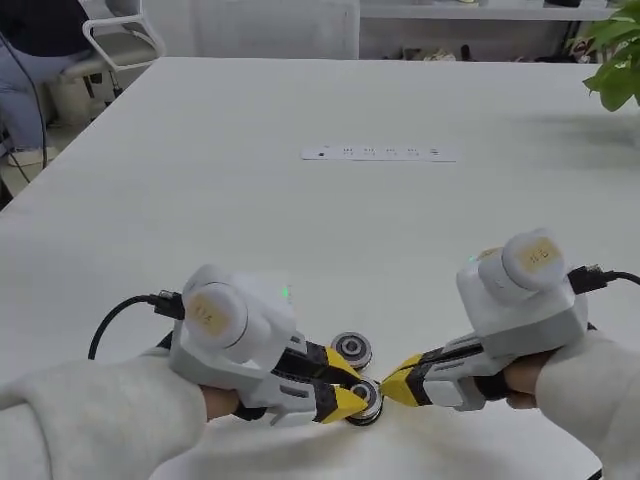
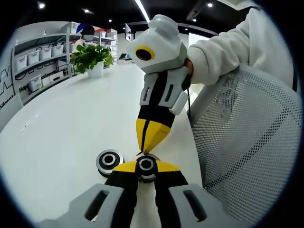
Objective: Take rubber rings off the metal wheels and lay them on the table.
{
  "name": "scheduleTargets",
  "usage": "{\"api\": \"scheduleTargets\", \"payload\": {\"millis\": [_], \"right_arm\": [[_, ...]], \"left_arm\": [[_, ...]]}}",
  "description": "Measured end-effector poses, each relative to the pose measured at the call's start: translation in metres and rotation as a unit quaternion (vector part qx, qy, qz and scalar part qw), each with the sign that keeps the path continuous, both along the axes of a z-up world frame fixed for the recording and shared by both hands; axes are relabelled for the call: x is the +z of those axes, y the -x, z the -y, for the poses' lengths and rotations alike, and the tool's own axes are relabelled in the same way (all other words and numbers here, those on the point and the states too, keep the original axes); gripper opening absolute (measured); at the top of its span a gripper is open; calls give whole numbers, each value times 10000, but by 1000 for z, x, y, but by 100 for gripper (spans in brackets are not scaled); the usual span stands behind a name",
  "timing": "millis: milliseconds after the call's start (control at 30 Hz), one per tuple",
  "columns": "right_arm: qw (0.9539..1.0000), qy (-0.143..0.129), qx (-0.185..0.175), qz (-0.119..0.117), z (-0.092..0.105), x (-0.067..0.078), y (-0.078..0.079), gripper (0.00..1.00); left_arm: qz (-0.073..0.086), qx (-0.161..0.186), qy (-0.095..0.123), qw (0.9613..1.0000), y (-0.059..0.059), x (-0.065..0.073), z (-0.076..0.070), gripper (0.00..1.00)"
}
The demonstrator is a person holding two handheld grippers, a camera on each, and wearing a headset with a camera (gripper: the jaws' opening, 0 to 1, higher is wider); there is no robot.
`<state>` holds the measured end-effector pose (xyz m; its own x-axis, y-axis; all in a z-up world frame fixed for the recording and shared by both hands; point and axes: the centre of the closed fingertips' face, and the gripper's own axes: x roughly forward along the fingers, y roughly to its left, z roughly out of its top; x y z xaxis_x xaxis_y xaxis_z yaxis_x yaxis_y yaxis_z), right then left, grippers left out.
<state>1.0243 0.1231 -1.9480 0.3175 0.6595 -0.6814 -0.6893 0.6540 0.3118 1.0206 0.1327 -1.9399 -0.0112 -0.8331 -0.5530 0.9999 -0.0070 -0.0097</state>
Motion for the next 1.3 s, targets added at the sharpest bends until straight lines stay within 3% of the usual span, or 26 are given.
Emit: {"api": "scheduleTargets", "payload": {"millis": [167,333,633,1300], "right_arm": [[10000,-3,0,-1,0,1,0,0],[9993,-162,-165,-278,-3,3,2,0],[9987,-280,-239,-355,-5,5,3,0],[9990,-320,-146,-279,-9,8,4,0]], "left_arm": [[35,-18,24,10000,0,0,0,8],[95,-82,44,9999,1,0,0,8],[90,-115,93,9998,1,0,-1,8],[69,-109,130,9998,1,0,-1,8]]}}
